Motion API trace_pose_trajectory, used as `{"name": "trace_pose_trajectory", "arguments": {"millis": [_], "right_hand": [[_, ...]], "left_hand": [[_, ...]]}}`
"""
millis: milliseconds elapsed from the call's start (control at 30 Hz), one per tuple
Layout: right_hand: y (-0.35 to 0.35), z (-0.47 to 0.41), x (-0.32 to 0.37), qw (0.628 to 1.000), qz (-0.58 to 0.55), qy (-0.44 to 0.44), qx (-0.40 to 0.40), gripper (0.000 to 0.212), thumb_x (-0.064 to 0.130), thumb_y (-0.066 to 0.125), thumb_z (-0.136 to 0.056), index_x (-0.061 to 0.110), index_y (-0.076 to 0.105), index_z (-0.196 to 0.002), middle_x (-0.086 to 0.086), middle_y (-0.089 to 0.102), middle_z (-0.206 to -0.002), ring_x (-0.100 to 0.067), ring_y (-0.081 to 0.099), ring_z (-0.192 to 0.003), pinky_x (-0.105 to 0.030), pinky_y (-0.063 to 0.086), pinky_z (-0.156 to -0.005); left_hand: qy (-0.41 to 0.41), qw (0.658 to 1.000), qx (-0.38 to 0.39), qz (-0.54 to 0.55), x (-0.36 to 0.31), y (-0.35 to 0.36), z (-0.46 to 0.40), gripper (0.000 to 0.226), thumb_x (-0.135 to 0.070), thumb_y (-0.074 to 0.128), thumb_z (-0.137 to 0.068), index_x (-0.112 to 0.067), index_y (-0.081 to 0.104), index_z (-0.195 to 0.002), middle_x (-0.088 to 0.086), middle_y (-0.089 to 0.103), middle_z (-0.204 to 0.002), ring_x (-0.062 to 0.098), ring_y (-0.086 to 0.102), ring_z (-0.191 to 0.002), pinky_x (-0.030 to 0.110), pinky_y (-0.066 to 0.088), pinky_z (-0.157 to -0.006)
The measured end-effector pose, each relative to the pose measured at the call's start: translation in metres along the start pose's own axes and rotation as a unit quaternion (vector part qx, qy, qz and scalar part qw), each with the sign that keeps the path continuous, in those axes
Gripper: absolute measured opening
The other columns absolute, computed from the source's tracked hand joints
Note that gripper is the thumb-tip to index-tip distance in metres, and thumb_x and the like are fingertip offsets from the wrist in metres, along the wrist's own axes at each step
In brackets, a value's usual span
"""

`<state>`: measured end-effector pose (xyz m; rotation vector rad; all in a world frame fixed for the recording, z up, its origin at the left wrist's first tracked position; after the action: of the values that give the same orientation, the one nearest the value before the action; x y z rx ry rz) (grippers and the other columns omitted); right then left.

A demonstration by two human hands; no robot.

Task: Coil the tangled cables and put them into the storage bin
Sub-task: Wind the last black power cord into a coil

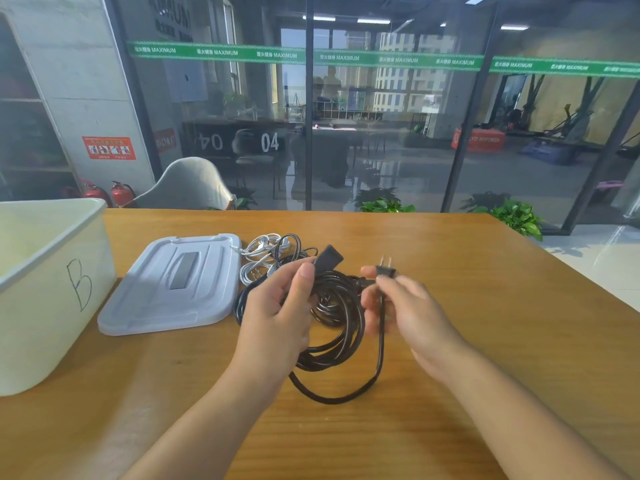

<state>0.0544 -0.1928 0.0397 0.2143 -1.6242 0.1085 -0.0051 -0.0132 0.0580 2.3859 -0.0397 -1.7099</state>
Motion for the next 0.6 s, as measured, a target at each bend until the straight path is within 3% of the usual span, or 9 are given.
{"name": "trace_pose_trajectory", "arguments": {"millis": [100, 233, 300, 367, 467, 533, 600], "right_hand": [[-0.001, 0.001, -0.005, 0.965, 0.252, -0.021, 0.073, 0.020, 0.029, 0.048, -0.111, 0.024, 0.064, -0.120, 0.013, 0.074, -0.077, -0.016, 0.069, -0.059, -0.023, 0.052, -0.054], [0.004, 0.002, -0.001, 0.922, 0.365, -0.105, 0.071, 0.024, 0.045, 0.062, -0.102, 0.028, 0.078, -0.097, 0.017, 0.074, -0.073, -0.003, 0.060, -0.053, -0.021, 0.049, -0.056], [0.013, 0.004, 0.000, 0.898, 0.409, -0.131, 0.092, 0.018, 0.041, 0.064, -0.102, 0.034, 0.080, -0.098, 0.018, 0.075, -0.082, -0.002, 0.063, -0.068, -0.024, 0.051, -0.066], [0.023, 0.009, -0.001, 0.908, 0.368, -0.143, 0.144, 0.019, 0.025, 0.066, -0.102, 0.038, 0.077, -0.095, 0.016, 0.075, -0.092, -0.004, 0.066, -0.083, -0.028, 0.054, -0.077], [0.035, 0.017, -0.001, 0.936, 0.263, -0.132, 0.191, 0.038, 0.013, 0.068, -0.101, 0.048, 0.074, -0.086, 0.018, 0.070, -0.090, 0.003, 0.060, -0.066, -0.013, 0.045, -0.060], [0.036, 0.017, 0.002, 0.955, 0.204, -0.121, 0.178, 0.021, 0.022, 0.069, -0.099, 0.041, 0.077, -0.095, 0.000, 0.074, -0.096, 0.000, 0.054, -0.061, -0.019, 0.042, -0.055], [0.035, 0.016, 0.002, 0.968, 0.141, -0.100, 0.180, 0.018, 0.021, 0.069, -0.099, 0.031, 0.077, -0.111, -0.011, 0.076, -0.108, -0.014, 0.063, -0.079, -0.024, 0.046, -0.060]], "left_hand": [[-0.018, 0.999, 0.009, 0.040, -0.002, -0.003, -0.002, 0.033, -0.052, 0.055, -0.100, -0.031, 0.075, -0.116, -0.004, 0.032, -0.068, 0.009, 0.021, -0.050, 0.018, 0.020, -0.039], [-0.027, 0.998, 0.014, 0.052, -0.002, -0.003, -0.002, 0.030, -0.051, 0.055, -0.100, -0.034, 0.077, -0.111, -0.004, 0.034, -0.068, 0.010, 0.020, -0.052, 0.019, 0.020, -0.040], [-0.034, 0.998, 0.011, 0.055, -0.002, -0.002, -0.001, 0.029, -0.050, 0.055, -0.101, -0.033, 0.077, -0.109, -0.001, 0.032, -0.070, 0.011, 0.020, -0.053, 0.020, 0.019, -0.040], [-0.041, 0.998, 0.005, 0.050, -0.001, -0.003, -0.001, 0.028, -0.049, 0.055, -0.102, -0.033, 0.076, -0.108, -0.002, 0.034, -0.069, 0.010, 0.022, -0.052, 0.020, 0.021, -0.040], [-0.044, 0.998, -0.003, 0.044, 0.001, -0.005, -0.002, 0.027, -0.047, 0.053, -0.104, -0.034, 0.076, -0.107, -0.003, 0.035, -0.068, 0.009, 0.024, -0.051, 0.020, 0.022, -0.040], [-0.041, 0.998, -0.012, 0.043, 0.000, -0.008, -0.003, 0.027, -0.047, 0.052, -0.104, -0.035, 0.076, -0.109, -0.003, 0.035, -0.068, 0.009, 0.024, -0.051, 0.020, 0.021, -0.040], [-0.035, 0.998, -0.022, 0.037, -0.001, -0.010, -0.004, 0.027, -0.046, 0.052, -0.105, -0.035, 0.076, -0.106, -0.003, 0.035, -0.067, 0.009, 0.025, -0.051, 0.021, 0.020, -0.041]]}}
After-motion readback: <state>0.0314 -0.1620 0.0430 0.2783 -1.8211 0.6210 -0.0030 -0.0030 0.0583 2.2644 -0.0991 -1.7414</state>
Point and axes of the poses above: each hand's wrist, its own z-axis away from the middle knuckle, its own y-axis out of the palm, x = y × z, the point moved 6 cm from there along -z, towards the middle knuckle
